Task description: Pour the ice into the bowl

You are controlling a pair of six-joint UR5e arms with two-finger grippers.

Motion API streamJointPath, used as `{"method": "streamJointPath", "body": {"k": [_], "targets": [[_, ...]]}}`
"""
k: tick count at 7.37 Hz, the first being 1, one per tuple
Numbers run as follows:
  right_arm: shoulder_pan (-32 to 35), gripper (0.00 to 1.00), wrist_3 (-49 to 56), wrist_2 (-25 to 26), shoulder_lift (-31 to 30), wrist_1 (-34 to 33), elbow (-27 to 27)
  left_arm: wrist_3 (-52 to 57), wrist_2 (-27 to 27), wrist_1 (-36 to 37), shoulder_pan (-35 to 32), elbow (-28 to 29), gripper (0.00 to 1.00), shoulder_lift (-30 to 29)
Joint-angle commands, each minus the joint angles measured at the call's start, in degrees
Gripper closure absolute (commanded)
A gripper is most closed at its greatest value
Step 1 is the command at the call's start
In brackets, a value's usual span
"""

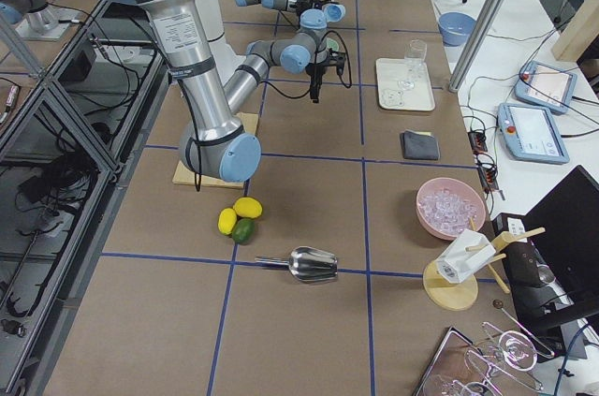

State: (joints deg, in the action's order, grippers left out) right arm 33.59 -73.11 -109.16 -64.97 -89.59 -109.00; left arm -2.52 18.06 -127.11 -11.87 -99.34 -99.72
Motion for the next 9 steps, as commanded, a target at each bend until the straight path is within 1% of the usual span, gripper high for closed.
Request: {"method": "streamJointPath", "body": {"k": [1,3,5,7,8,9], "targets": [[0.07,0.00,-0.01,0.00,0.11,0.03,0.02,11.09,-2.93,0.11,0.00,0.11,1.00,-0.04],[-0.02,0.00,-0.10,-0.09,0.29,0.03,-0.07,16.90,-4.17,0.19,0.09,0.20,1.00,-0.04],[-0.02,0.00,-0.10,-0.09,0.29,0.03,-0.42,17.81,-4.35,0.19,0.88,0.11,1.00,-0.74],[-0.02,0.00,-0.19,-0.09,0.29,0.03,-0.33,17.90,-5.13,5.09,1.67,0.29,1.00,-3.28],[-0.02,0.00,-0.19,-0.09,0.37,0.03,-0.33,17.90,-5.75,6.85,1.67,0.29,1.00,-3.29],[-0.02,0.00,-0.19,-0.09,0.37,0.03,-0.33,20.34,-6.54,9.31,1.76,0.11,1.00,-3.38]]}}
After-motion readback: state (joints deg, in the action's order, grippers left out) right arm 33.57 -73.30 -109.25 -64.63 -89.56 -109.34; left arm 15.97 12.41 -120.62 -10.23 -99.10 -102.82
